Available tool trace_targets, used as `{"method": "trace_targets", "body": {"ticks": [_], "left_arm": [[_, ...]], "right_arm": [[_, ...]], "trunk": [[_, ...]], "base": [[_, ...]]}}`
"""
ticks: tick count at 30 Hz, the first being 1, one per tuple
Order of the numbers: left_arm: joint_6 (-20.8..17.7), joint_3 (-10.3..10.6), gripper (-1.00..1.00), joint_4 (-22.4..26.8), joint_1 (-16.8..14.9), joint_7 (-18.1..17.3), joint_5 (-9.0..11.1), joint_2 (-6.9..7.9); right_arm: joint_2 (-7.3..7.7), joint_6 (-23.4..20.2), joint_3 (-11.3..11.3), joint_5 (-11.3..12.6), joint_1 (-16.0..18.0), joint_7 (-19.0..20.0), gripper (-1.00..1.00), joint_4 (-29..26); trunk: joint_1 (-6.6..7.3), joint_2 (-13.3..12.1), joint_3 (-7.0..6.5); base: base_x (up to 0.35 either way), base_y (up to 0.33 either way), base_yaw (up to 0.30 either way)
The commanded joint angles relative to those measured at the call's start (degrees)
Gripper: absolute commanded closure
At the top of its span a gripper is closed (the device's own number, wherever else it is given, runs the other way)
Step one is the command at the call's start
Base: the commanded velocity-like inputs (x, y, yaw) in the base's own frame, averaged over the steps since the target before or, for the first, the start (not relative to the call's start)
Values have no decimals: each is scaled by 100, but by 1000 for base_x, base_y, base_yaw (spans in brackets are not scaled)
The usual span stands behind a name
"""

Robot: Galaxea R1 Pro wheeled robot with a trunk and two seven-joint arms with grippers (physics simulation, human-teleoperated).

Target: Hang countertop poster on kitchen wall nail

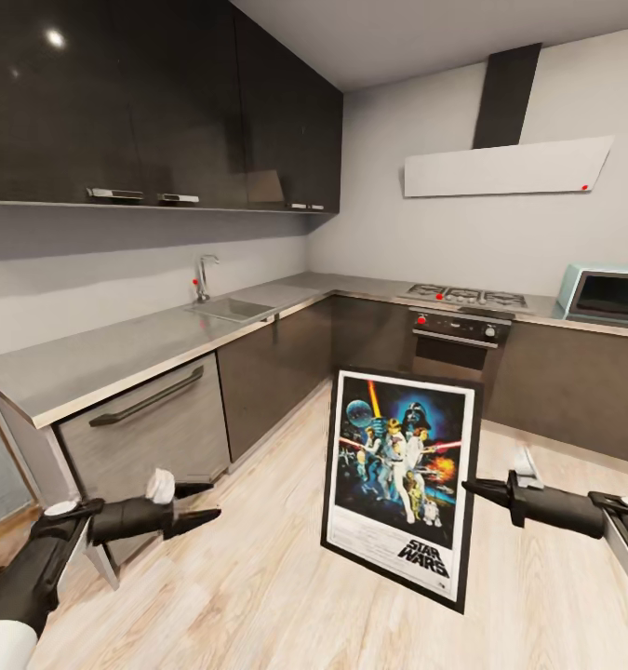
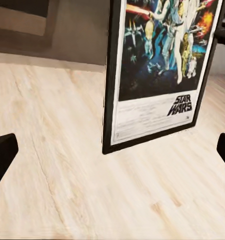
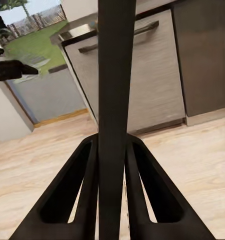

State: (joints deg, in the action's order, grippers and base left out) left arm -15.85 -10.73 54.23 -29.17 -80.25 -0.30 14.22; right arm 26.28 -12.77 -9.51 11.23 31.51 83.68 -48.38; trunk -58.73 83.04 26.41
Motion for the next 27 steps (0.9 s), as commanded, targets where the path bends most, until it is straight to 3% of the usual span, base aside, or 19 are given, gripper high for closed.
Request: {"method": "trace_targets", "body": {"ticks": [1,4,7,8,9,10,11,12,18,20,22,24,27], "left_arm": [[92,-8,-100,-196,-5,50,4,-23],[1166,-38,-100,-1703,-2,319,175,-93],[1737,-43,-100,-2503,-1,602,224,-100],[2031,-69,-100,-2928,-1,713,322,-98],[2933,-196,-100,-4362,-1,923,781,-99],[3207,-212,-100,-4744,-1,1074,844,-97],[3207,-212,-100,-4744,-1,1074,844,-97],[3509,-231,-100,-5161,89,1293,894,-23],[3572,-236,-100,-5250,449,1348,992,93],[3581,-238,-100,-5262,644,1355,1272,134],[3586,-237,-100,-5269,834,1370,1839,160],[3586,-237,-100,-5271,903,1481,2123,167],[3572,-237,-100,-5275,945,1821,2303,173]], "right_arm": [[1,-82,-6,21,5,5,100,41],[7,-62,-30,11,-3,-238,100,249],[5,-60,-29,5,-4,-274,100,286],[0,-58,-28,4,-4,-336,100,296],[-18,-59,-19,2,-4,-700,100,311],[-20,-59,-17,2,-4,-758,100,311],[-20,-59,-17,2,-4,-758,100,311],[-11,-59,-23,2,-4,-829,100,312],[-10,-59,-24,2,-4,-1053,100,312],[-12,-59,-25,4,-4,-1159,100,312],[-13,-61,-25,5,-4,-1319,100,312],[-11,-64,-25,8,-4,-1372,100,312],[-9,-66,-26,10,-4,-1413,100,312]], "trunk": [[1,4,6],[1,4,6],[1,4,6],[1,4,6],[1,4,6],[1,4,6],[1,4,6],[1,4,6],[1,4,6],[1,4,5],[1,4,-3],[1,4,-16],[1,4,-41]], "base": [[0,0,0],[0,0,0],[0,0,0],[0,0,0],[0,0,0],[0,0,0],[0,0,0],[0,0,0],[0,0,0],[0,0,0],[0,0,0],[0,0,0],[0,0,0]]}}
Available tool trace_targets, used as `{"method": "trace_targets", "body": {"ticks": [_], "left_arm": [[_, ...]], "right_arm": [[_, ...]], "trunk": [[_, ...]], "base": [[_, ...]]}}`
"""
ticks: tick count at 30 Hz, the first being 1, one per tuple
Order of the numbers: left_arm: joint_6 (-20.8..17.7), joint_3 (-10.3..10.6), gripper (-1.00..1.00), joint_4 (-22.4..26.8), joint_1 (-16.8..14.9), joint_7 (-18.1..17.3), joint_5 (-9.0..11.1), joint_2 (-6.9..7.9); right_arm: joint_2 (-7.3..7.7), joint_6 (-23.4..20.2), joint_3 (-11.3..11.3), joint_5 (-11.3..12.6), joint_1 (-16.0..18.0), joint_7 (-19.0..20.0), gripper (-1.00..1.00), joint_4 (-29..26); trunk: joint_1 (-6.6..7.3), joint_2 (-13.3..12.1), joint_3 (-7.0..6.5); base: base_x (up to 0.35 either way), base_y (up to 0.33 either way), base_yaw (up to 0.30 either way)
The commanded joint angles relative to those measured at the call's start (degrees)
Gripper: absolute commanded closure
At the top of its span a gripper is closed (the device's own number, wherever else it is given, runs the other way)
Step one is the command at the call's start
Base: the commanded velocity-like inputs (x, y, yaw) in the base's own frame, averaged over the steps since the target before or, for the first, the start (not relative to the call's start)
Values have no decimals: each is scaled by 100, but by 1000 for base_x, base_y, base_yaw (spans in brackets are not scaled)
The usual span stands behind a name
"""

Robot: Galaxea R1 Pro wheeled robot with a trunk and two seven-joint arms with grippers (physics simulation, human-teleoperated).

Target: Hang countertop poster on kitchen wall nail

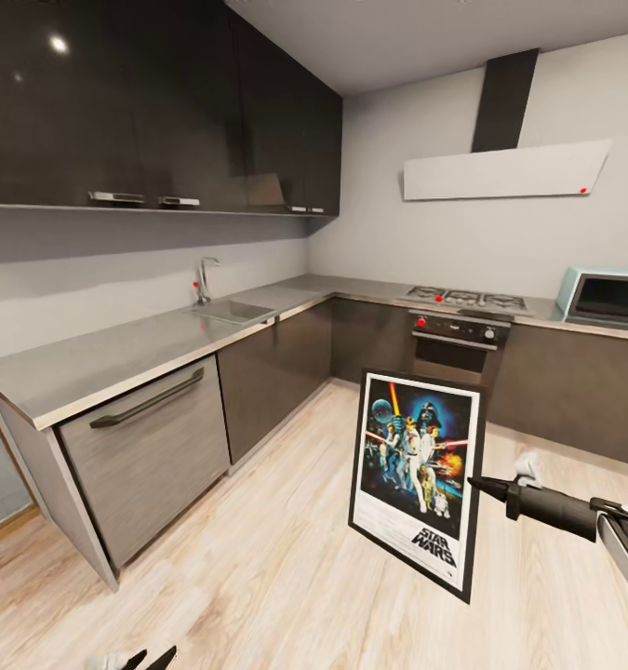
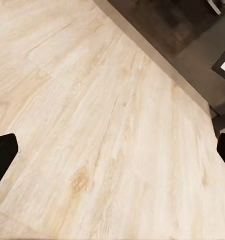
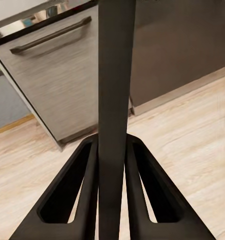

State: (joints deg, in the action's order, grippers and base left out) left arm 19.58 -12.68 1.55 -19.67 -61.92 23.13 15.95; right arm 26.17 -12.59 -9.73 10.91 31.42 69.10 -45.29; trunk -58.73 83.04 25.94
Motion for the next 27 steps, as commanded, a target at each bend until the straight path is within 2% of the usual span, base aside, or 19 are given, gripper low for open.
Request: {"method": "trace_targets", "body": {"ticks": [1,3,7,13,27], "left_arm": [[26,-42,-100,-8,1,97,-15,0],[19,-38,-100,-11,13,437,34,-8],[5,-36,-100,-14,23,832,78,-19],[3,-40,-100,-14,25,909,89,-19],[2,-42,-100,-6,25,932,95,-13]], "right_arm": [[-1,-85,-3,42,4,38,100,3],[-4,-85,-2,43,4,27,100,0],[-3,-92,-2,43,4,25,100,-5],[-12,-87,4,43,4,19,100,-6],[-16,-86,7,43,4,36,100,-6]], "trunk": [[0,3,-3],[0,3,-21],[0,3,-50],[0,3,-59],[308,-558,-310]], "base": [[0,0,0],[0,0,0],[0,0,0],[0,0,0],[0,0,0]]}}
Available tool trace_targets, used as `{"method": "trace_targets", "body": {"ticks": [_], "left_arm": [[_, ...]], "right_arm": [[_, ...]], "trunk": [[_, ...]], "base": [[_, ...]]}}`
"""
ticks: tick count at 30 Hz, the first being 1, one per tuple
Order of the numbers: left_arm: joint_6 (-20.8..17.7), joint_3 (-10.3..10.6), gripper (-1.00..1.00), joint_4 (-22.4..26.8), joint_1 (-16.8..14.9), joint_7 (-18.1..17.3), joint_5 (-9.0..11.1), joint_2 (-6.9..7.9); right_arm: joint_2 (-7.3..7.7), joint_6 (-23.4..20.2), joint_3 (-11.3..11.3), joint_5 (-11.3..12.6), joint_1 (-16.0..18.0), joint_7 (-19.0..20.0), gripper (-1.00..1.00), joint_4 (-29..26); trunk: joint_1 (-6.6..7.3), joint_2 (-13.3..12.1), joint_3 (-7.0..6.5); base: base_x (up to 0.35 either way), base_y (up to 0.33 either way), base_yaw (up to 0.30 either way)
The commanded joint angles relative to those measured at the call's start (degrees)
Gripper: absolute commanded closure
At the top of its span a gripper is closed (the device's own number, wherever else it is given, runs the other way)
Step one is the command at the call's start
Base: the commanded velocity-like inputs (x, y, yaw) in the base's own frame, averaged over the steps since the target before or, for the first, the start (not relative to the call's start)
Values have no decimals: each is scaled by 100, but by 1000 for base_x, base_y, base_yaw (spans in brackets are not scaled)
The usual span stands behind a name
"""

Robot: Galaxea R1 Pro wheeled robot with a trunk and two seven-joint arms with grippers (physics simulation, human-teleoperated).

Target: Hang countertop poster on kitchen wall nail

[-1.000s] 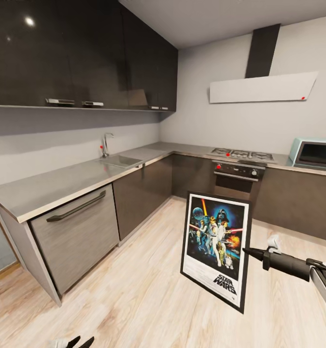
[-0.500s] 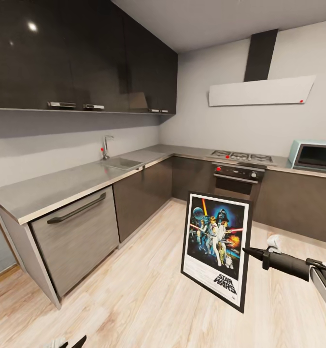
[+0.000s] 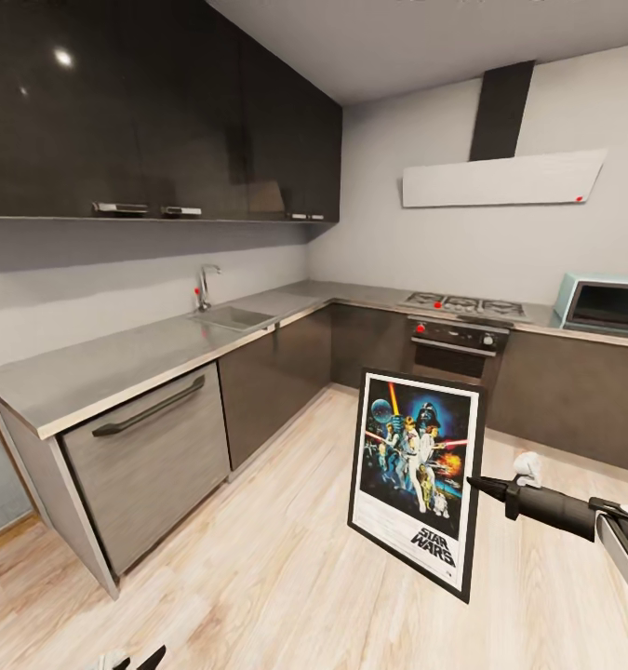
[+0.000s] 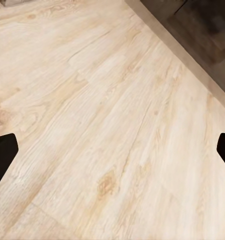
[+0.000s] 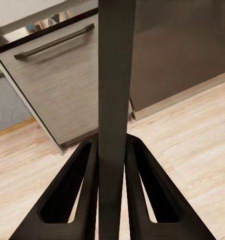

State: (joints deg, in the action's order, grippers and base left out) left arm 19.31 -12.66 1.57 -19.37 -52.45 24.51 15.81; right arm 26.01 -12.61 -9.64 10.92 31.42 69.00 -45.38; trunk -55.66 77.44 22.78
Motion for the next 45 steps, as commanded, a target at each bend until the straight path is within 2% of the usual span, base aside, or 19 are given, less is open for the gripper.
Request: {"method": "trace_targets", "body": {"ticks": [1,10,20,25,30,34,38,45], "left_arm": [[29,-44,-100,-7,-5,-17,-43,1],[29,-44,-100,-7,-5,-7,-43,1],[29,-44,-100,-7,-5,312,-43,1],[23,-44,-100,-7,-5,323,-43,1],[21,-44,-100,-7,-5,333,-43,1],[21,-44,-100,-1,-5,596,-43,1],[21,-40,-100,1,-5,777,-43,-5],[20,-43,-100,1,-5,819,-43,-6]], "right_arm": [[1,-84,-3,42,4,48,100,3],[1,-84,-3,42,4,39,100,3],[1,-77,-3,42,4,35,100,3],[1,-72,-3,42,2,41,100,3],[-3,221,0,45,-30,60,100,-12],[0,413,-6,52,-147,69,100,-130],[-5,480,0,42,-196,54,100,-270],[-10,511,6,34,-206,44,100,-287]], "trunk": [[23,-38,-7],[220,-399,-100],[440,-800,-209],[550,-1000,-297],[660,-1201,-387],[748,-1361,-459],[835,-1522,-531],[989,-1802,-656]], "base": [[0,0,0],[0,0,0],[0,0,0],[0,0,0],[0,0,0],[0,0,0],[0,0,0],[0,0,0]]}}
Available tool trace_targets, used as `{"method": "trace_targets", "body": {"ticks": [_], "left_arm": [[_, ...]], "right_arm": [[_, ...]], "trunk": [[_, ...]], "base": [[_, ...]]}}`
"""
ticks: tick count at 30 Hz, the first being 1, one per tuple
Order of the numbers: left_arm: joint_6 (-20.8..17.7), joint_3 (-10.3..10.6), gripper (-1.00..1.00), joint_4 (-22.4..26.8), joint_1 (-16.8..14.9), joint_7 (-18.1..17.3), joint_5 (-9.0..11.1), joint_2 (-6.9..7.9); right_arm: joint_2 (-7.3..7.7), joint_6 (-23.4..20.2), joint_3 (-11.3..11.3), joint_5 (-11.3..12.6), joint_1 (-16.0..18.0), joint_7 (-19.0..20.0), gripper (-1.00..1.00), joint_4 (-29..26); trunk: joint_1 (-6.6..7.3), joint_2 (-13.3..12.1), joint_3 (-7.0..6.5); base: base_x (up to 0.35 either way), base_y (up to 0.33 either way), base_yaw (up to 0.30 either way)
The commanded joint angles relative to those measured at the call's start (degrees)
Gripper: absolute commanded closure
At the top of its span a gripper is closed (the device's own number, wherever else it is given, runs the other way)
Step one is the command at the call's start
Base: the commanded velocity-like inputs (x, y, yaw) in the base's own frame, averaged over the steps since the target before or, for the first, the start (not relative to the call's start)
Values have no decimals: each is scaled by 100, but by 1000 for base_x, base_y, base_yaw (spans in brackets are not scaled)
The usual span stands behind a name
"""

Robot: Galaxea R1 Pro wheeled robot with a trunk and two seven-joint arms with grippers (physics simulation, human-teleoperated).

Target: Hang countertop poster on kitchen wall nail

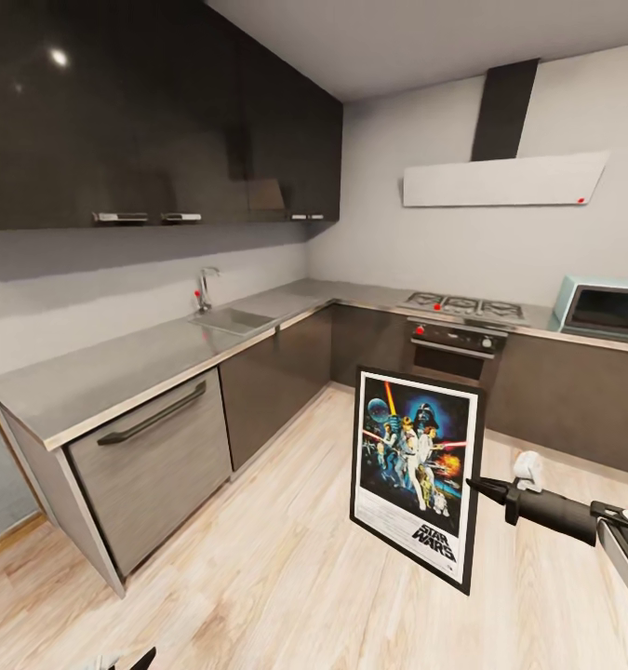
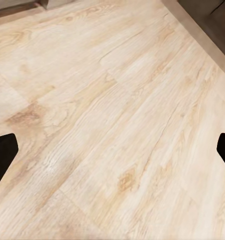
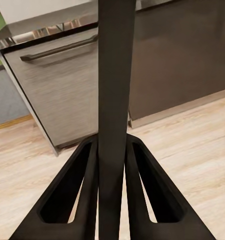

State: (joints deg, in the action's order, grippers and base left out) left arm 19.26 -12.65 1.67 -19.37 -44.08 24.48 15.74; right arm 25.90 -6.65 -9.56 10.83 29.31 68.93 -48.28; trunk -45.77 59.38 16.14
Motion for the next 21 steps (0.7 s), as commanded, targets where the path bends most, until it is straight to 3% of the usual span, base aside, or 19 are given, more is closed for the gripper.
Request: {"method": "trace_targets", "body": {"ticks": [1,21], "left_arm": [[25,-44,-100,-9,-6,-17,-39,0],[25,-45,-100,-9,-6,-13,-39,0]], "right_arm": [[-2,-84,-3,42,4,50,100,1],[-6,-76,6,42,4,41,100,3]], "trunk": [[22,-37,-11],[461,-839,-370]], "base": [[0,0,0],[0,0,0]]}}
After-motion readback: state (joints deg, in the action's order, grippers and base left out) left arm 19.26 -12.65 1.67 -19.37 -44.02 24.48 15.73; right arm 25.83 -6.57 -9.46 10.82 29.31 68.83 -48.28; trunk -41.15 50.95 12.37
